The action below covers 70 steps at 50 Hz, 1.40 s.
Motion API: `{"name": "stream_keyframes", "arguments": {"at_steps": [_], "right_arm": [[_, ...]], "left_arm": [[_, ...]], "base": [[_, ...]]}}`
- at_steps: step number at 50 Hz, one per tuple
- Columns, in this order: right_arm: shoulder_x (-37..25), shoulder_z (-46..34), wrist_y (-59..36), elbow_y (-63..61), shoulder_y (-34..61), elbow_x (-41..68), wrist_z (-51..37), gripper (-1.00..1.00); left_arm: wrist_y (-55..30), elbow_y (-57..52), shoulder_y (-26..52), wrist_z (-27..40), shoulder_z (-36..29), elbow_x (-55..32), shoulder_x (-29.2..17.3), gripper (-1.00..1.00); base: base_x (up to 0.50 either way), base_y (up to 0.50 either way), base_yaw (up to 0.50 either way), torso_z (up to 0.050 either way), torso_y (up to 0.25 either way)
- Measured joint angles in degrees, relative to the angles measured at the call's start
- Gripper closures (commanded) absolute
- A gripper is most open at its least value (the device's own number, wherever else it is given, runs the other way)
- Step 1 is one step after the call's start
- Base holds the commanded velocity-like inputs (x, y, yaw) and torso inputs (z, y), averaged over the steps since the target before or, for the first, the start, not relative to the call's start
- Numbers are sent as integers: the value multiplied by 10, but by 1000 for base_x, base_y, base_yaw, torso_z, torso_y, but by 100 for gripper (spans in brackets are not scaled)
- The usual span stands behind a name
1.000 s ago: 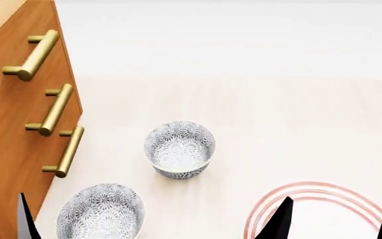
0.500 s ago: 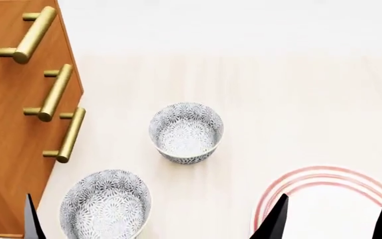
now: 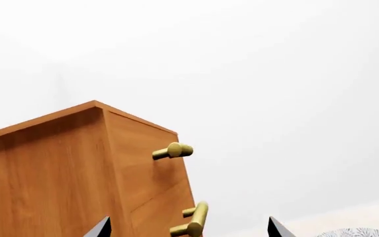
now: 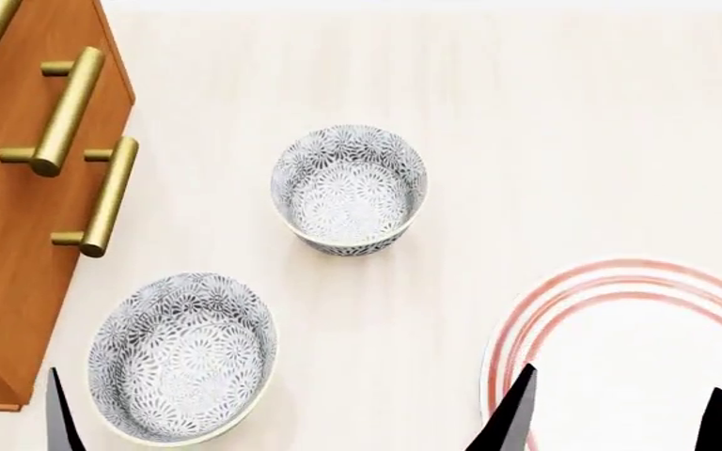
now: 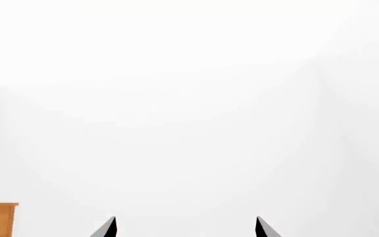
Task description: Pick up the bowl and put it in the front on the plate.
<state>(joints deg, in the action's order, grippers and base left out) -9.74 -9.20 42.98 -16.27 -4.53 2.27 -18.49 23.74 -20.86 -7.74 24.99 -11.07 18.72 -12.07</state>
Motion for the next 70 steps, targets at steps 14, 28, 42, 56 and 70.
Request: {"name": "stream_keyframes", "arguments": {"at_steps": [14,28,42,56,70], "right_arm": [[-18,-14,-135,-55,28,19,2,-100],[-41,-50,-563,-68,220,117,4,-100],[-35,-83,-792,30,398,165,33,-100],[-13,-87,-869,150,524,189,59,-100],[0,-87,-914,235,615,201,70,-100]], "left_arm": [[5,-3,-1,6,-6,4,-6,-100],[0,1,0,9,-11,1,-9,-100],[-5,8,2,10,-18,-4,-12,-100],[-6,12,3,12,-25,-11,-15,-100],[-10,13,2,13,-31,-13,-18,-100]], "base": [[0,0,0,0,0],[0,0,0,0,0],[0,0,0,0,0],[0,0,0,0,0],[0,0,0,0,0]]}}
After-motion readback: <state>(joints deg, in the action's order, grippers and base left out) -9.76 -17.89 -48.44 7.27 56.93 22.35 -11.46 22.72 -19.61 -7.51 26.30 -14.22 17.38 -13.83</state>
